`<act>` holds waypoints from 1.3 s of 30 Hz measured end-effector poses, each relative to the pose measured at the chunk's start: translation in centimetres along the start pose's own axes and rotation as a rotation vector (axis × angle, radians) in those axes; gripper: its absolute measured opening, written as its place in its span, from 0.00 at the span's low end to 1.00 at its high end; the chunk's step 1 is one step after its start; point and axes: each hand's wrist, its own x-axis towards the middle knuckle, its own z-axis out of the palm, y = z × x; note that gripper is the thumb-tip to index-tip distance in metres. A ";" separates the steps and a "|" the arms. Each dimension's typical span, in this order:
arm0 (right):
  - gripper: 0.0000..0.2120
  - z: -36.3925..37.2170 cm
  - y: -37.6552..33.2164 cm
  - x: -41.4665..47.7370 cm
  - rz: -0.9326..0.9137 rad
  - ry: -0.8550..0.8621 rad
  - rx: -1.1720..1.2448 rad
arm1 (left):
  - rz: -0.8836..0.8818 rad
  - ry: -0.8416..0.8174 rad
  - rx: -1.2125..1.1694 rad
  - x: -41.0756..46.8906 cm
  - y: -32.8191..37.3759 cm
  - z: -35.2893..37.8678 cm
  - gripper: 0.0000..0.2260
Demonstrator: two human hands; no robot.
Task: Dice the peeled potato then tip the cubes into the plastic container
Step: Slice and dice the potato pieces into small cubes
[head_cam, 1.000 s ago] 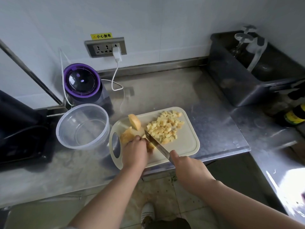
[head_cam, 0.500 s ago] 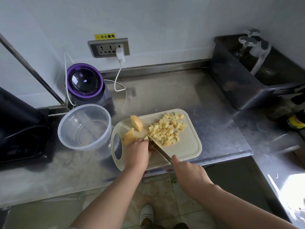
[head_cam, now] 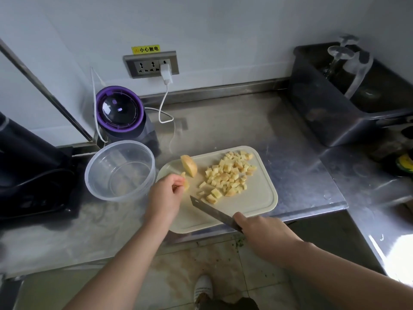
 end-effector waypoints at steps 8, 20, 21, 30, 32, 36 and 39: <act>0.20 -0.7 1.3 0.9 0.087 0.030 -0.017 | 0.328 -0.087 0.687 2.1 1.4 1.2 0.11; 0.10 -1.1 3.3 0.2 0.155 0.077 0.088 | 0.346 -0.131 0.921 3.3 3.1 4.7 0.10; 0.10 -1.2 3.3 0.1 0.159 0.085 0.091 | 0.346 -0.111 0.895 3.2 3.1 4.5 0.11; 0.12 -0.9 2.8 -1.0 0.161 0.097 0.067 | 0.297 -0.146 0.623 -1.8 1.8 6.7 0.10; 0.15 -0.4 2.5 -1.3 0.157 0.058 0.056 | 0.261 -0.112 0.570 -2.1 1.2 6.6 0.11; 0.16 0.3 1.9 -1.5 0.144 0.022 0.013 | 0.239 -0.052 0.540 -2.6 0.6 6.3 0.11; 0.17 0.8 1.7 -1.4 0.143 0.007 0.003 | 0.211 -0.041 0.528 -2.7 0.9 6.4 0.11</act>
